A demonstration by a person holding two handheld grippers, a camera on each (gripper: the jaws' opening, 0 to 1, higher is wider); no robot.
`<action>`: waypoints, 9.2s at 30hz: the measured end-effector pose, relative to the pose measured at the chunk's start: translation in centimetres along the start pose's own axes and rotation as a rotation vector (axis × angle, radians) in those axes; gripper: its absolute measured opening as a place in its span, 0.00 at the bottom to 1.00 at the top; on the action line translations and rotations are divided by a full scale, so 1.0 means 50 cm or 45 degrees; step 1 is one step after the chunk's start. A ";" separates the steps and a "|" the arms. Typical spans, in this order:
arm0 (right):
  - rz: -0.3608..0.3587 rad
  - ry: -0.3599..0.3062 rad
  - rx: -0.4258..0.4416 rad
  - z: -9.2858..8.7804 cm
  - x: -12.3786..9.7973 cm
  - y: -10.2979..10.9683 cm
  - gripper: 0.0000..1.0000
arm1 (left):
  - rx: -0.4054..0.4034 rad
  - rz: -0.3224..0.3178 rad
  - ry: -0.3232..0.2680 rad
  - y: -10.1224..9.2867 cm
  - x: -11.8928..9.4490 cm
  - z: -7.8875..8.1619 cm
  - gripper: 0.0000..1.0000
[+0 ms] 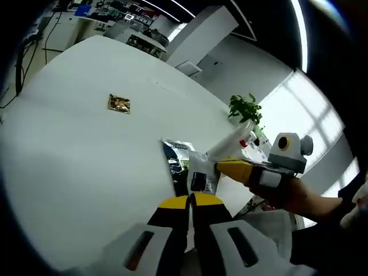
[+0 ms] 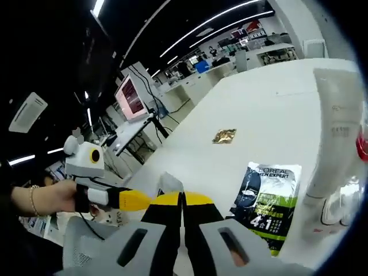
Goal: Arrange the skincare products in the storage area until every visible bottle or jar stands upright without overlapping.
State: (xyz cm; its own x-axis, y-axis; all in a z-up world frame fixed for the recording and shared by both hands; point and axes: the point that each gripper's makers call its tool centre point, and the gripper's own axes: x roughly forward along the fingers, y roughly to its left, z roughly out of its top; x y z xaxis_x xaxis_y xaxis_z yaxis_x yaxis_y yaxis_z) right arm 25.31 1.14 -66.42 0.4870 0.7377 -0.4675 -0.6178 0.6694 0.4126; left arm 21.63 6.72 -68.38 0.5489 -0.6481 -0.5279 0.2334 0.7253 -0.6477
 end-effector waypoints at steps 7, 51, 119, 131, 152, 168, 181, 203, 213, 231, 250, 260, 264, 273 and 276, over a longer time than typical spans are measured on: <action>-0.094 0.124 -0.145 -0.030 0.049 -0.029 0.01 | -0.104 0.085 0.006 0.036 0.028 -0.012 0.00; -0.176 0.396 -0.482 -0.137 0.132 -0.110 0.01 | 0.316 0.311 0.208 0.130 0.091 -0.053 0.09; -0.154 0.055 -0.618 -0.096 -0.099 -0.060 0.59 | 0.846 0.218 0.140 -0.004 0.089 -0.001 0.50; -0.230 0.005 -0.421 -0.096 -0.187 -0.086 0.72 | 0.764 0.217 0.084 -0.009 0.057 -0.003 0.62; -0.428 -0.077 -0.248 -0.072 -0.321 -0.166 0.92 | 0.633 0.241 -0.070 -0.003 -0.017 0.024 0.81; -0.524 -0.141 -0.182 -0.063 -0.347 -0.214 1.00 | 0.649 0.262 -0.079 0.011 -0.038 0.000 0.99; -0.545 -0.148 -0.169 -0.065 -0.352 -0.219 0.99 | 0.712 0.254 0.018 0.019 0.004 0.037 0.99; -0.576 -0.107 -0.144 -0.079 -0.348 -0.242 0.98 | 0.663 0.313 0.160 0.101 0.141 0.146 0.97; -0.596 -0.060 -0.187 -0.087 -0.342 -0.241 0.98 | 0.643 0.387 0.184 0.140 0.204 0.206 0.96; -0.607 -0.047 -0.174 -0.092 -0.345 -0.243 0.98 | 0.595 0.558 0.230 0.217 0.267 0.256 0.90; -0.629 -0.046 -0.160 -0.094 -0.347 -0.252 0.97 | 0.461 0.787 0.135 0.264 0.288 0.297 0.73; -0.637 -0.054 -0.147 -0.092 -0.348 -0.256 0.97 | 0.476 0.829 0.131 0.274 0.303 0.319 0.60; -0.640 -0.054 -0.146 -0.092 -0.348 -0.258 0.97 | 0.464 0.839 0.131 0.271 0.303 0.319 0.56; -0.647 -0.054 -0.141 -0.092 -0.350 -0.260 0.97 | 0.454 0.849 0.130 0.276 0.304 0.322 0.40; -0.646 -0.052 -0.141 -0.092 -0.349 -0.260 0.97 | 0.462 0.846 0.133 0.276 0.304 0.322 0.39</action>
State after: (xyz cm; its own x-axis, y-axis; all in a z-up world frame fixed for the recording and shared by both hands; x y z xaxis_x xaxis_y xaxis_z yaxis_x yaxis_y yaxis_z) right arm 21.99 -20.86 -67.23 0.7648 0.3270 -0.5551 -0.3582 0.9320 0.0554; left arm 46.10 10.60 -76.50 0.5912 -0.0544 -0.8047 0.1395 0.9896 0.0356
